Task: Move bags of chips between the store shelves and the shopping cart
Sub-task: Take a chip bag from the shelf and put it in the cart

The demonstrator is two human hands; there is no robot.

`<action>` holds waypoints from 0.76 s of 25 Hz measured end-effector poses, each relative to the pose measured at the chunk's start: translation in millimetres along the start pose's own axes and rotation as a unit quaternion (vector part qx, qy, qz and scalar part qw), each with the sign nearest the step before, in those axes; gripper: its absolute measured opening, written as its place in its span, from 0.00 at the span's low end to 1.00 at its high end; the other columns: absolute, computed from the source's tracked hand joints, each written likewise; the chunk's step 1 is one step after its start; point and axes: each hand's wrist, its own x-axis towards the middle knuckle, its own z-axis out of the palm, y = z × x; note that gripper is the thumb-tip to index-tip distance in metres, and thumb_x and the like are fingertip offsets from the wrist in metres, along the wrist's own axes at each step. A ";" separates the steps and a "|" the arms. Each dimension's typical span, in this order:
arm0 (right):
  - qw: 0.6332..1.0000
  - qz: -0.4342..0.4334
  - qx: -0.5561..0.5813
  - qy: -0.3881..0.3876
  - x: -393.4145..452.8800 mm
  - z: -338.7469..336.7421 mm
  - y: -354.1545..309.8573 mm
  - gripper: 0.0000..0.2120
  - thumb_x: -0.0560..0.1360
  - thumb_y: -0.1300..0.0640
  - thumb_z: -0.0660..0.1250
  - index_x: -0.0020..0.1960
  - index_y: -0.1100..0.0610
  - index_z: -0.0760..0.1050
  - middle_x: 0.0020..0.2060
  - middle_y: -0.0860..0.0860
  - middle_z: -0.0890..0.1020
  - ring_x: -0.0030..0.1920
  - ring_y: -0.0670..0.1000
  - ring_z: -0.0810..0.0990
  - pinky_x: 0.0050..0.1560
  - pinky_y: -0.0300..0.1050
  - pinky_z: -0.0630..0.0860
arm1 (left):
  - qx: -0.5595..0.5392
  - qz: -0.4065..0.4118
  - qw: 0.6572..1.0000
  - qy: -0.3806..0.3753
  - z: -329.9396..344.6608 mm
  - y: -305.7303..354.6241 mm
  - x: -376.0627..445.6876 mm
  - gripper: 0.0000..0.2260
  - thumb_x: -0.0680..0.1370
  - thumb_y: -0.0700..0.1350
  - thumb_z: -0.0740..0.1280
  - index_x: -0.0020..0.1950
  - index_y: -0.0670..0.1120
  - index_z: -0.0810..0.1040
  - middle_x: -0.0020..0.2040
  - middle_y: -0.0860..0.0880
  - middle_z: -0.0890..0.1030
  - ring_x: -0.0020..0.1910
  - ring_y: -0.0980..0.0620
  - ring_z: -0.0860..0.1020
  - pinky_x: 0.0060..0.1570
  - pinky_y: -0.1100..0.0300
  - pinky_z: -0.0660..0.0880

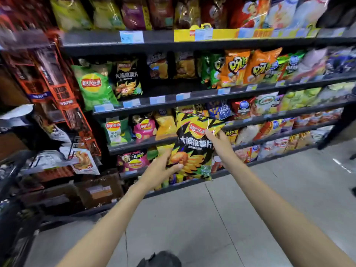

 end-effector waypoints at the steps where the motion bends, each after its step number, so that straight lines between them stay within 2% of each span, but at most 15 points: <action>1: 1.000 -0.003 -0.002 -0.019 16.6 8.7 -8.4 0.36 0.78 0.39 0.63 0.78 0.57 0.57 0.75 0.51 0.64 0.74 0.53 0.64 0.72 0.50 0.62 | -0.011 -0.005 1.000 0.021 -7.4 -4.3 10.1 0.31 0.77 0.62 0.66 0.77 0.55 0.60 0.64 0.58 0.76 0.63 0.55 0.75 0.57 0.58 0.72; 3: 0.998 -0.025 -0.005 -0.060 58.1 27.7 -29.1 0.37 0.78 0.38 0.63 0.79 0.55 0.54 0.72 0.49 0.65 0.73 0.52 0.64 0.67 0.48 0.64 | -0.037 -0.034 0.996 0.068 -26.8 -12.8 39.1 0.31 0.78 0.60 0.66 0.78 0.55 0.58 0.59 0.56 0.78 0.60 0.54 0.77 0.54 0.60 0.71; 5: 0.994 -0.070 -0.007 -0.087 100.2 48.9 -50.6 0.32 0.78 0.41 0.65 0.76 0.53 0.58 0.66 0.48 0.68 0.67 0.49 0.68 0.60 0.43 0.65 | -0.066 -0.051 0.991 0.109 -50.0 -22.4 72.7 0.34 0.78 0.61 0.65 0.80 0.55 0.55 0.65 0.54 0.75 0.66 0.52 0.73 0.61 0.58 0.69; 6: 0.992 -0.087 0.003 -0.096 119.8 60.5 -60.7 0.30 0.78 0.43 0.66 0.75 0.52 0.59 0.66 0.49 0.69 0.65 0.48 0.70 0.59 0.42 0.66 | -0.074 -0.060 0.988 0.126 -62.6 -27.5 89.9 0.35 0.77 0.62 0.64 0.80 0.55 0.55 0.68 0.54 0.73 0.68 0.52 0.71 0.65 0.55 0.68; 7: 0.989 -0.101 0.015 -0.106 138.3 71.5 -70.6 0.29 0.78 0.45 0.67 0.73 0.52 0.60 0.66 0.50 0.69 0.64 0.48 0.72 0.59 0.42 0.67 | -0.082 -0.064 0.985 0.141 -76.1 -32.4 107.0 0.34 0.77 0.63 0.64 0.79 0.54 0.56 0.68 0.54 0.73 0.68 0.52 0.71 0.64 0.56 0.68; 9: 0.984 -0.118 0.027 -0.131 168.7 88.8 -85.4 0.27 0.77 0.48 0.69 0.71 0.52 0.61 0.66 0.50 0.70 0.61 0.47 0.74 0.58 0.40 0.70 | -0.090 -0.060 0.982 0.157 -100.9 -40.2 136.4 0.29 0.78 0.60 0.65 0.77 0.53 0.62 0.63 0.57 0.76 0.63 0.53 0.74 0.57 0.62 0.70; 13: 0.973 -0.147 0.003 -0.176 241.1 124.3 -105.0 0.32 0.76 0.48 0.71 0.74 0.48 0.60 0.68 0.50 0.70 0.64 0.51 0.75 0.65 0.47 0.73 | -0.078 -0.054 0.977 0.191 -146.4 -67.7 200.4 0.30 0.77 0.63 0.64 0.76 0.54 0.63 0.62 0.54 0.78 0.61 0.52 0.77 0.59 0.56 0.73; 15: 0.966 -0.151 -0.020 -0.209 263.7 139.8 -109.0 0.34 0.76 0.50 0.71 0.76 0.49 0.57 0.70 0.50 0.68 0.68 0.48 0.70 0.63 0.39 0.72 | -0.095 -0.066 0.971 0.207 -163.5 -76.4 220.9 0.31 0.76 0.64 0.64 0.76 0.53 0.63 0.63 0.54 0.78 0.62 0.53 0.76 0.60 0.56 0.72; 17: 0.957 -0.163 -0.039 -0.236 279.2 154.8 -109.9 0.37 0.76 0.52 0.71 0.78 0.49 0.55 0.71 0.48 0.67 0.70 0.42 0.63 0.54 0.25 0.70 | -0.089 -0.074 0.968 0.223 -176.3 -79.5 234.1 0.32 0.77 0.65 0.64 0.76 0.53 0.62 0.65 0.57 0.76 0.64 0.55 0.73 0.63 0.55 0.70; 19: 0.953 -0.165 -0.039 -0.251 297.0 167.3 -111.4 0.39 0.76 0.54 0.72 0.79 0.50 0.53 0.72 0.48 0.66 0.72 0.42 0.60 0.51 0.22 0.69 | -0.077 -0.072 0.965 0.240 -188.9 -84.5 246.1 0.30 0.77 0.65 0.64 0.75 0.54 0.64 0.64 0.57 0.77 0.63 0.55 0.74 0.62 0.56 0.70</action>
